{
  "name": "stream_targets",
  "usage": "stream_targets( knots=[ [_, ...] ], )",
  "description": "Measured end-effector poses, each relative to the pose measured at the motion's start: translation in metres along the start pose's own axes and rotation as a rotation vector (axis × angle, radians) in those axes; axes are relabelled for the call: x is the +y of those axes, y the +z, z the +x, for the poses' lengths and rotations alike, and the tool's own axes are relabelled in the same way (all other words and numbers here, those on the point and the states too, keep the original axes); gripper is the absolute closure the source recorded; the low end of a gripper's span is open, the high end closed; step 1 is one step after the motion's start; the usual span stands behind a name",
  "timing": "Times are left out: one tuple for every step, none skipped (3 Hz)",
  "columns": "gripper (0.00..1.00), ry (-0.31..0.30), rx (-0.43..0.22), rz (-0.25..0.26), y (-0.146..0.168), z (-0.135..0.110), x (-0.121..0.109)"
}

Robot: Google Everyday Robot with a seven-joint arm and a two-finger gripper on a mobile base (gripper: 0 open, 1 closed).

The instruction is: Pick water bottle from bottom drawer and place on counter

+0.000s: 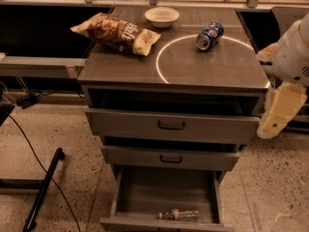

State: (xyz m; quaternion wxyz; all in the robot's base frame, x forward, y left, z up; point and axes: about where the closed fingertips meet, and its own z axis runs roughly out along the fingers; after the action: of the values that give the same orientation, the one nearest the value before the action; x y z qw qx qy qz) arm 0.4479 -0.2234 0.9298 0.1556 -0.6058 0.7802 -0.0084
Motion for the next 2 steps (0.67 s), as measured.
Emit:
stream_targets(
  knots=[
    [0.00, -0.025, -0.145, -0.023, 0.0844, 0.0377, 0.0175],
    [0.00, -0.029, -0.144, -0.036, 0.0872, 0.0370, 0.0187]
  ],
)
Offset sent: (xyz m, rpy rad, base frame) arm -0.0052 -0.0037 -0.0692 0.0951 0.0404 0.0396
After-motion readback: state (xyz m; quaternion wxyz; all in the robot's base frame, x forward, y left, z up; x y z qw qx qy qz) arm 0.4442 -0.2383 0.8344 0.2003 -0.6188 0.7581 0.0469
